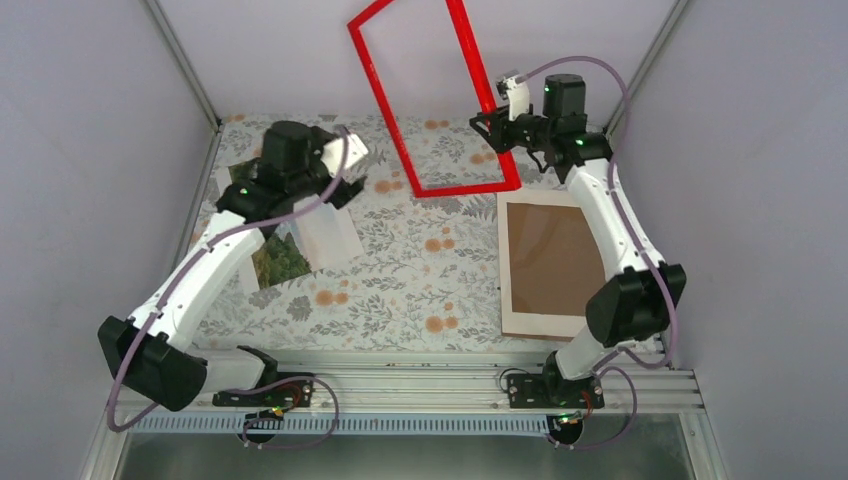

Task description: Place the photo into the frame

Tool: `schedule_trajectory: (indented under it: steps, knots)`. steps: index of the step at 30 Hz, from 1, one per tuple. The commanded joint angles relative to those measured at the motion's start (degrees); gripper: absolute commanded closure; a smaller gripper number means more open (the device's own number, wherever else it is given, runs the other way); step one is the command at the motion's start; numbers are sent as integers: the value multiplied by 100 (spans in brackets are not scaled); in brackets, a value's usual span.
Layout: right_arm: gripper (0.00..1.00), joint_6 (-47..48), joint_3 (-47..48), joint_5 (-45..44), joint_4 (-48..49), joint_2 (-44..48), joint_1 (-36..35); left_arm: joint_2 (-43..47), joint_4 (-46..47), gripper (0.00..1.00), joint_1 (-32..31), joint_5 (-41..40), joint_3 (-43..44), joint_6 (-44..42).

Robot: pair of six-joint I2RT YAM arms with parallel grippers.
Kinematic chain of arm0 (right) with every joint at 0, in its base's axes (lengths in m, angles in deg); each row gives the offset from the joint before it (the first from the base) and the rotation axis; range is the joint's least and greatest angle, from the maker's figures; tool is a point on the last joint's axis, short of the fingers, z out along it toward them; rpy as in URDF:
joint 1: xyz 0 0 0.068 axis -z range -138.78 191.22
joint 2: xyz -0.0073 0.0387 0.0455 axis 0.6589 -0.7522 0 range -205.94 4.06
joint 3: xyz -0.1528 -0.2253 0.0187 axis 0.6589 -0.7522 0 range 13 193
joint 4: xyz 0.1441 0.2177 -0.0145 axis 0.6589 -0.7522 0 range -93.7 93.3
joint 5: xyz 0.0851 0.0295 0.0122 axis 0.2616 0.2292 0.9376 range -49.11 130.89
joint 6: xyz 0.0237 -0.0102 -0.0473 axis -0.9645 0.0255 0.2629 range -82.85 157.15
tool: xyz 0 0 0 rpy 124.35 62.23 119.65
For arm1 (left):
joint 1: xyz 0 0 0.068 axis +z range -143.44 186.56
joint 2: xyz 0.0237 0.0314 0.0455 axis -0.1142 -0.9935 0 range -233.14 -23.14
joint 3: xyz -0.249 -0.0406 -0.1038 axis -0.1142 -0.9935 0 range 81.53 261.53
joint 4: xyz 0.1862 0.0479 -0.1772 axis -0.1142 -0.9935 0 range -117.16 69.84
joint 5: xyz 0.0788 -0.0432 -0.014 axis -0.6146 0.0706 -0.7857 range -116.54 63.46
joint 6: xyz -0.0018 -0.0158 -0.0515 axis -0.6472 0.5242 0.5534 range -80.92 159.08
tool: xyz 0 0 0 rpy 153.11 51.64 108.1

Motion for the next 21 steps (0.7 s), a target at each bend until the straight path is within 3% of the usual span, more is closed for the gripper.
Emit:
schedule_trajectory:
  steps: [1, 7, 10, 17, 21]
  knots:
    - [97, 1662, 141, -918, 589, 709, -200, -15, -215, 0, 804, 480, 181, 1123]
    - [97, 3901, -774, -1854, 1506, 1358, -781, -129, -395, 0, 2557, 1546, 524, 2395]
    - [97, 5012, -1563, -2013, 1960, 1734, -1029, -272, -487, 0, 3280, 1627, 714, 2655]
    - [97, 7500, -3683, -1139, 3237, 2798, -1185, -871, -597, 0, 4783, 2069, 1362, 2511]
    - [97, 8392, -4608, -432, 3661, 3339, -1185, -1432, -1112, 0, 4882, 2920, 2003, 1681]
